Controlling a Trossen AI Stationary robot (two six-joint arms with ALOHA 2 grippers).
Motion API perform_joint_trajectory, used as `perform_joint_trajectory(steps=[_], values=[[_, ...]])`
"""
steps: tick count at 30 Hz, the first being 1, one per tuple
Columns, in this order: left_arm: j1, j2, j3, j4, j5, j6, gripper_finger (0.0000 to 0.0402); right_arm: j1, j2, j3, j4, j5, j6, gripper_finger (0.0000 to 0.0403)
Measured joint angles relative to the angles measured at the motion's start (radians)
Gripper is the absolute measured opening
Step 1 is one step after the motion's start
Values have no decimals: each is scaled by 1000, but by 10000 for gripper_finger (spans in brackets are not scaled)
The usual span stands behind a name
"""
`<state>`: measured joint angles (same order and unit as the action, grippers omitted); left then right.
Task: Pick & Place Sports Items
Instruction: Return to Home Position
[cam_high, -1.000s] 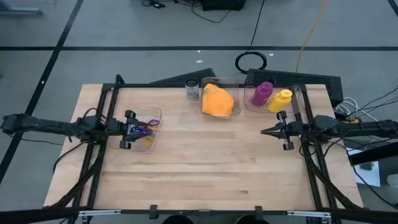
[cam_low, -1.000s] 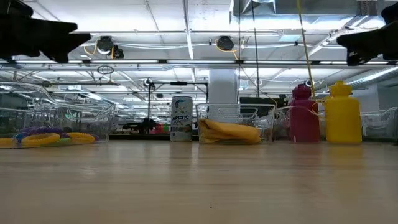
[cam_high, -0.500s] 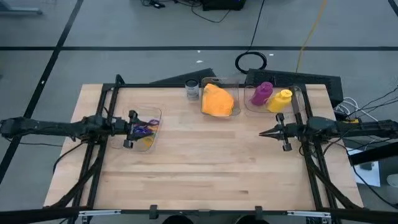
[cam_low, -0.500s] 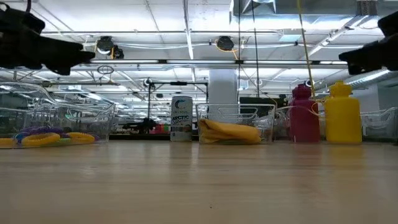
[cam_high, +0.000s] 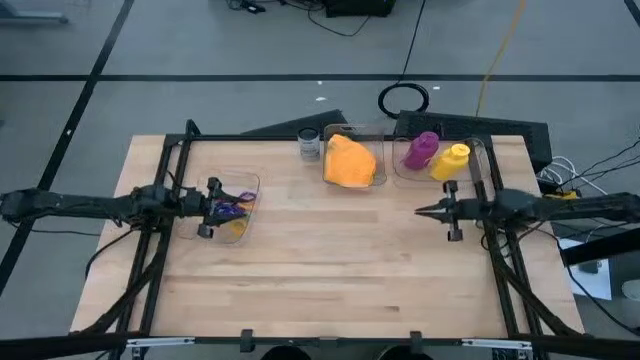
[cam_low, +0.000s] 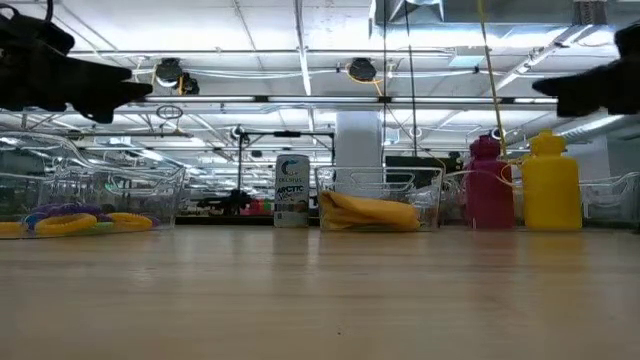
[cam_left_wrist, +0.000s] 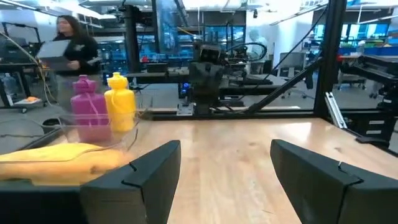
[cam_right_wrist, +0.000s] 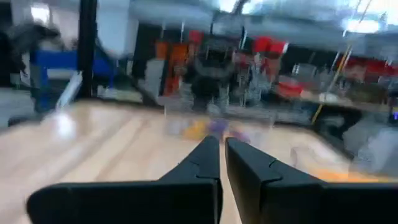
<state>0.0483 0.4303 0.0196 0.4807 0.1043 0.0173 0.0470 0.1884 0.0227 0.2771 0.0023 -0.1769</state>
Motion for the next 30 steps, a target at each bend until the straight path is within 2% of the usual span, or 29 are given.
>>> perform_joint_trajectory(steps=[8,30], values=[[0,1,0,-8,-1,-5,211,-1,3,-2,-1,-2,41,4],[-17,1,0,-14,34,-42,212,-1,2,-5,3,-3,27,4]])
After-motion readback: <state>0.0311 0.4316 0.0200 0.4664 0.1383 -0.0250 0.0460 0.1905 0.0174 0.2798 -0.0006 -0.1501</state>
